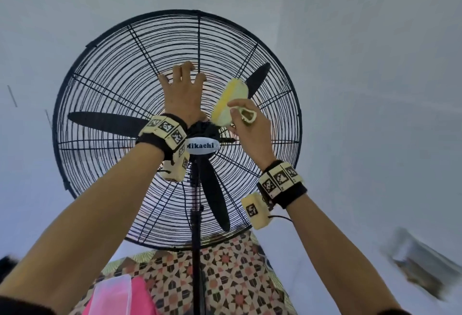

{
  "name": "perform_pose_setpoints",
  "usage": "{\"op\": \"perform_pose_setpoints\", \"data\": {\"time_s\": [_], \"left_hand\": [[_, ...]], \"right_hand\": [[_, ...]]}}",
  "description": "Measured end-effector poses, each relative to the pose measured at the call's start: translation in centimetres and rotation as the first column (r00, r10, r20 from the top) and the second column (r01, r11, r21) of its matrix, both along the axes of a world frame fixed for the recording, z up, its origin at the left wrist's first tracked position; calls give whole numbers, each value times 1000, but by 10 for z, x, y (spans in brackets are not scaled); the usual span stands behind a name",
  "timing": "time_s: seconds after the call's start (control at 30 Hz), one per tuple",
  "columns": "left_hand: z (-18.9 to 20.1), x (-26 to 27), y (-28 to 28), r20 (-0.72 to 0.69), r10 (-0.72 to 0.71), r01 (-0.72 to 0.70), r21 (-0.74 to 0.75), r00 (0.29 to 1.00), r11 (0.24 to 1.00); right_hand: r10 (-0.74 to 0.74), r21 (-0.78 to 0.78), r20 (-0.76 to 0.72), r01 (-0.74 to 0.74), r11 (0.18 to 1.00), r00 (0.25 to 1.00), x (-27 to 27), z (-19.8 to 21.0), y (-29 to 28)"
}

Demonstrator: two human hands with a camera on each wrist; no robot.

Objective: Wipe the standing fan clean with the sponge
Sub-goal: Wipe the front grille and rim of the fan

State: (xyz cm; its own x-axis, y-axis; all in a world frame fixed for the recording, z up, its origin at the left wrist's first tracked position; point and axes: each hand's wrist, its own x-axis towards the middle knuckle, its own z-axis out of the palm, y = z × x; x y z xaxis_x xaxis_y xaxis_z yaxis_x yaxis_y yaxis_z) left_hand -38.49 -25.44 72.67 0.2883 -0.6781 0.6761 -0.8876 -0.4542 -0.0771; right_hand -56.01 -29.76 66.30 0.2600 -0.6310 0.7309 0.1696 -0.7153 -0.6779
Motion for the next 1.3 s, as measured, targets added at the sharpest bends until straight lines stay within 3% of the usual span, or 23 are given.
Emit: {"op": "perform_pose_setpoints", "data": {"time_s": [0.13,0.23,0.37,0.53,0.7,0.83,0.97,1.1,1.2,1.3], "left_hand": [[5,3,1,-64,-17,19,37,998,999],[7,-1,0,-55,7,-4,55,998,998],[5,-5,-5,-32,11,-9,43,999,999],[5,-1,-3,-18,43,-41,71,999,997],[9,-5,-1,147,20,-38,118,989,992],[21,1,-5,232,-85,80,32,969,996],[50,11,-25,319,-178,144,126,931,981],[59,16,-45,322,-197,157,146,926,977],[62,12,-51,304,-176,137,144,936,980],[64,8,-54,297,-183,144,148,937,978]], "right_hand": [[-113,208,110,89,974,987,-2,-13,-7],[-215,180,110,193,965,970,-1,-13,-7],[-101,129,110,86,988,989,12,0,-2],[-376,160,135,355,921,917,8,-6,-14],[-206,133,136,188,973,969,4,-3,-13],[-149,172,184,118,978,971,7,11,-13],[-122,235,243,63,970,962,16,15,-19],[-172,300,274,86,950,946,21,9,-29],[-344,386,298,218,897,890,16,-1,-35],[-402,393,283,277,877,871,10,5,-35]]}}
